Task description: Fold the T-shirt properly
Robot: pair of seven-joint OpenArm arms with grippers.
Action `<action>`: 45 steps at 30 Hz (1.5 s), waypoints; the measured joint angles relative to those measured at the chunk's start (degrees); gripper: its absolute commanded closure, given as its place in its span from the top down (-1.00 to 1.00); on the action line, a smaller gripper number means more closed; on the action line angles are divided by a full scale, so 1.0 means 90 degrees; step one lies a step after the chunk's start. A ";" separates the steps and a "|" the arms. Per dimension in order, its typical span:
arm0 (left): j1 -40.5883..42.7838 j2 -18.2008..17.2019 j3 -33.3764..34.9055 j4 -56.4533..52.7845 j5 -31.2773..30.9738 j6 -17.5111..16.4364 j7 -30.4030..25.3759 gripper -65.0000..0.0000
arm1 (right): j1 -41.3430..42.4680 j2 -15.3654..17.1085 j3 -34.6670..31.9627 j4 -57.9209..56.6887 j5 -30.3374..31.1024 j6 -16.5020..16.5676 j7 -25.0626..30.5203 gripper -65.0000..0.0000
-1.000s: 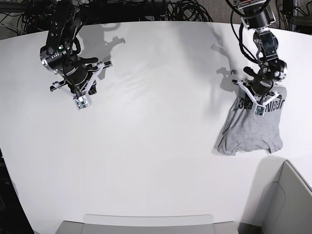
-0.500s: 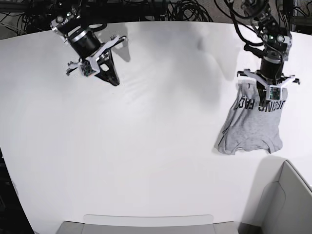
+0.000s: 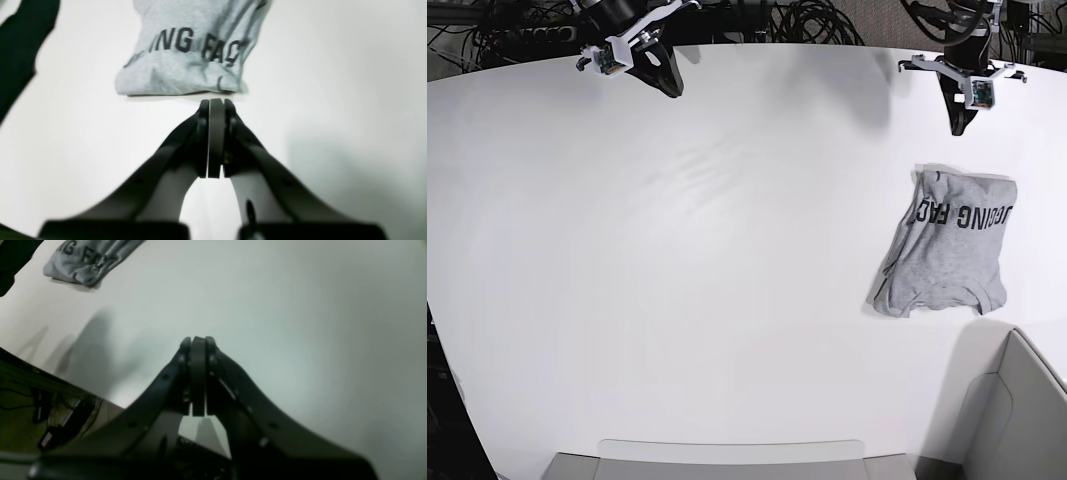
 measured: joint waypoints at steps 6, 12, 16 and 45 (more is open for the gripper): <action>0.0658 -0.0002 -0.0483 -0.0087 -0.0119 0.0036 -0.0022 -1.00 | -0.0709 -0.0461 0.0257 -0.0002 -0.0002 0.0002 0.0029 -1.00; 0.1324 -0.0005 -0.0673 -0.0556 -0.0622 -0.0049 -0.0039 -1.00 | -0.1608 -0.0391 0.0418 -0.0750 0.0318 0.0002 0.0993 -1.00; 0.1600 -0.0017 -0.1078 -0.1195 -0.0925 0.0092 -0.0087 -1.00 | -0.1885 -0.0413 0.0401 -0.1569 0.0500 0.0000 0.1593 -1.00; -0.0141 -0.1190 -0.1064 -1.1463 0.1615 0.0085 -0.5248 -1.00 | 0.1287 0.1809 0.0396 -1.0503 0.0544 0.0007 0.3781 -1.00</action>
